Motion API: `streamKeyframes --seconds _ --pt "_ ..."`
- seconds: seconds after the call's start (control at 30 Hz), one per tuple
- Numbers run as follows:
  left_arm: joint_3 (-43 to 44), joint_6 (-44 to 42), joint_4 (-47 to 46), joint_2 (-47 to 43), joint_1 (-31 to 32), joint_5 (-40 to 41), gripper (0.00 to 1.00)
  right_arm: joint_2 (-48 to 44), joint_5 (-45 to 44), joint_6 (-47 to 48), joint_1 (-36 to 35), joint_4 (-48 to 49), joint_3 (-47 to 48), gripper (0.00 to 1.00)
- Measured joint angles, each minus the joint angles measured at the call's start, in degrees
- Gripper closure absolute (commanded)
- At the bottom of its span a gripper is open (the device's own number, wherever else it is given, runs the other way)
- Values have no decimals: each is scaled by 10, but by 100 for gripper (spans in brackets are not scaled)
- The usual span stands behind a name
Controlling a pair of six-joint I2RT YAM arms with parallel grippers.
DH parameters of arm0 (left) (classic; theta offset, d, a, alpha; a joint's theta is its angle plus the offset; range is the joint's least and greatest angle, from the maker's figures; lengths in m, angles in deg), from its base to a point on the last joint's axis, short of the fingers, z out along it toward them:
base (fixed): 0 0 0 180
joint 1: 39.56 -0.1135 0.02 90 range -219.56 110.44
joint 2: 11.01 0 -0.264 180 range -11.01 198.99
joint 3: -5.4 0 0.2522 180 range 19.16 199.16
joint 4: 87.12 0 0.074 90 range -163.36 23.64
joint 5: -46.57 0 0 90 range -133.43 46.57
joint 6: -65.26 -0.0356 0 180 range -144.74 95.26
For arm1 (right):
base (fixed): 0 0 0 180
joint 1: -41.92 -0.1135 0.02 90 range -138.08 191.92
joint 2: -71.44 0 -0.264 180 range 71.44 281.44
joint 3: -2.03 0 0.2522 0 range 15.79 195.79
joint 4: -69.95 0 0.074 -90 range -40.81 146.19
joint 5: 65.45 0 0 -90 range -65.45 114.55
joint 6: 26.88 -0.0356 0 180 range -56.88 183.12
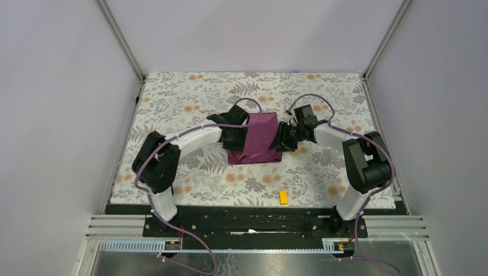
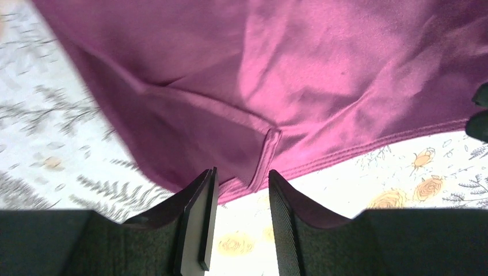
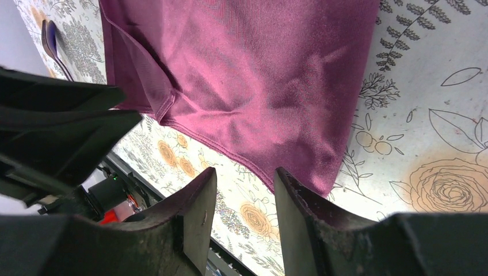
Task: Fold the napkin into a case and place the utensils inside
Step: Smooth out the square-folded napkin at the center of the board.
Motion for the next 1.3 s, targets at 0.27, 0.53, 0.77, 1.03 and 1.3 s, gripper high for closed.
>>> streamKeyframes --seconds 0.27,0.53,0.77,1.03,1.3 --pt "-51 15 11 -132 -24 35 38 0 6 0 0 0 0 51" --pt "35 19 21 -67 27 67 24 0 10 0 0 1 0 50" --pt "72 21 30 43 73 125 24 0 10 0 0 2 0 48" --pt "72 21 49 65 88 190 35 0 10 0 0 2 0 42" --pt "51 21 54 65 87 243 35 0 10 1 0 2 0 40"
